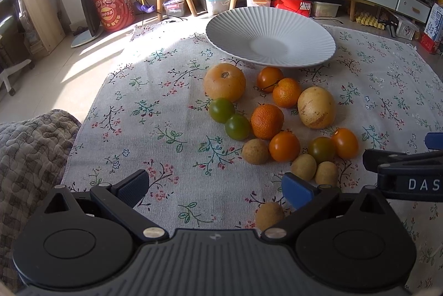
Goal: Organize fruits
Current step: 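Move the right tool to the pale yellow pomelo while the left tool approaches the orange grapefruit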
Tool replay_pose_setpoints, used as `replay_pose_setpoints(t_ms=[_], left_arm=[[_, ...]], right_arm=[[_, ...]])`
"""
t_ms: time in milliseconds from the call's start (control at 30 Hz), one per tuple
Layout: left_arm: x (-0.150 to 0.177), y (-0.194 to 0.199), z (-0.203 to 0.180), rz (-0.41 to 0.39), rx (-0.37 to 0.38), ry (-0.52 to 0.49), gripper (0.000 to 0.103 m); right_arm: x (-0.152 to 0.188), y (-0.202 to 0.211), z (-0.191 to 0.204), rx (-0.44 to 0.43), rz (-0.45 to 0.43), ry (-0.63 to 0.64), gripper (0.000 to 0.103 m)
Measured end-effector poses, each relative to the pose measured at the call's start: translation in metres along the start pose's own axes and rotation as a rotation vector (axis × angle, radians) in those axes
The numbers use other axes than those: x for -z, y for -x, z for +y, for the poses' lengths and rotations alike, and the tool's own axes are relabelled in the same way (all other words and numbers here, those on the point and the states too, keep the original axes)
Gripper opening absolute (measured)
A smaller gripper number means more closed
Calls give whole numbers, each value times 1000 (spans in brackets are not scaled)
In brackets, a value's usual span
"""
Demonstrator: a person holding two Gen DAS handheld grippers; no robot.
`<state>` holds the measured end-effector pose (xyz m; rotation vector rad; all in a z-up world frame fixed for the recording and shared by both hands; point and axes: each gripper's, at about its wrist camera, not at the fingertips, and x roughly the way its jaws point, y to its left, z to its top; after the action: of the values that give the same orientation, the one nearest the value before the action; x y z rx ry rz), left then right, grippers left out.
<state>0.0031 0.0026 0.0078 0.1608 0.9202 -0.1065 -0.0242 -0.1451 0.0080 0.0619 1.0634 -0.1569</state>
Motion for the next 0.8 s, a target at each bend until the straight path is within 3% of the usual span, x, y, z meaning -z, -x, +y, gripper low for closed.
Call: replay_pose_setpoints(t_ms=[267,533,800], left_arm=[[-8,-2,8,-25,7,13,92],[-30,-6,18,-75,-11,-74,92],[-58,-29,41,-80,73,-58,92]], right_arm=[[-4,2,2,-30,-16,22,103],[-25,-4,-3,-160,23,12,103],[-48,-23,-11,-293,110,-81,102]])
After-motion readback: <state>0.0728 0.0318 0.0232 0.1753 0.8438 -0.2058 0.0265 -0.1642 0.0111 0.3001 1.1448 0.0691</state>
